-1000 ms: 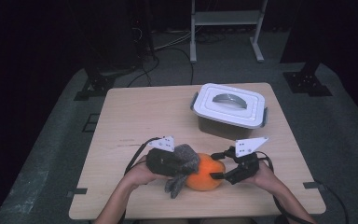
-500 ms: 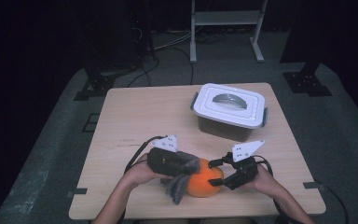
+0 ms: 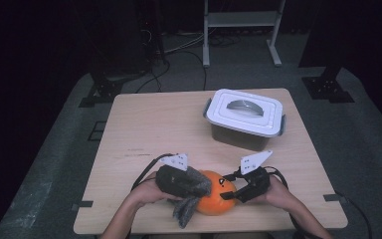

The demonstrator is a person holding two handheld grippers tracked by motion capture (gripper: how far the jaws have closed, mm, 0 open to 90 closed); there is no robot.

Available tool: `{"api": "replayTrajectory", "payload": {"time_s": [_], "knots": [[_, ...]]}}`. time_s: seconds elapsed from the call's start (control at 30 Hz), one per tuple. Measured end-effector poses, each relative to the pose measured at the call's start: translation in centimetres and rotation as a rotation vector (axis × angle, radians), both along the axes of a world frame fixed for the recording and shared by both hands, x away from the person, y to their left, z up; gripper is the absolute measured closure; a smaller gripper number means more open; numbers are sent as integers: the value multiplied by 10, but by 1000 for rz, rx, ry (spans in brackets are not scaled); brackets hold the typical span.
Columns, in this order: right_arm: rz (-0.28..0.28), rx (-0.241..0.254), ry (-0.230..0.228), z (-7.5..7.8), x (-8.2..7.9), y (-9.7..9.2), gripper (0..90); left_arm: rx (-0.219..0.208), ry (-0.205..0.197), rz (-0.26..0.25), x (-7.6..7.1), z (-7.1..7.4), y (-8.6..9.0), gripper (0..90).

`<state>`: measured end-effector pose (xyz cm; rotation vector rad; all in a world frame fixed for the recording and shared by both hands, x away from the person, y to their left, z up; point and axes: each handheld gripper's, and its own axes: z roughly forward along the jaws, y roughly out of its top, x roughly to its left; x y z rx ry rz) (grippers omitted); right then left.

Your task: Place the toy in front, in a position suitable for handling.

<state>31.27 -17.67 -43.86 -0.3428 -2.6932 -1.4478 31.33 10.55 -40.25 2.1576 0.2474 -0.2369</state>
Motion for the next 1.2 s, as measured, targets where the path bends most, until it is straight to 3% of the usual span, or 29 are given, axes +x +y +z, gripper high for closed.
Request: {"api": "replayTrajectory", "payload": {"time_s": [0.2, 0.3, 0.37, 0.4, 0.47, 0.57, 0.63, 0.73, 0.77, 0.87, 0.97, 1.07, 1.2], "knots": [[48, -26, -142, 8, 0, 6, 466, -38, -51, 39, 7, 19, -4, 697], [62, -40, -202, 11, -1, 9, 467, -29, -64, 49, 12, 22, -7, 697], [52, -44, -213, 11, 2, 8, 465, 12, -86, 59, 13, 18, -11, 697], [44, -41, -210, 10, 3, 6, 456, 34, -84, 62, 13, 13, -12, 697], [21, -25, -187, 7, 6, 2, 396, 30, -67, 72, 13, 6, -12, 698], [-34, -4, -96, 7, 6, 0, 251, 37, -86, 79, 8, 2, -13, 699], [-55, -12, -67, 10, 1, 1, 206, 38, -102, 85, 4, 2, -14, 699], [-71, -4, -47, 12, -4, 3, 182, 40, -110, 84, 3, 4, -17, 699], [-89, -4, -21, 10, -4, 5, 176, 41, -112, 80, 3, 5, -17, 699], [-98, 0, 10, 3, -2, 8, 229, 3, -97, 75, 5, 10, -17, 698], [-87, -12, -27, 2, 1, 5, 406, -9, -113, 85, 9, 19, -15, 697], [-59, -28, -79, 6, 2, 2, 481, -6, -125, 89, 12, 27, -15, 697], [-2, -64, -233, 14, 0, 0, 503, -12, -130, 94, 16, 31, -16, 697]]}}
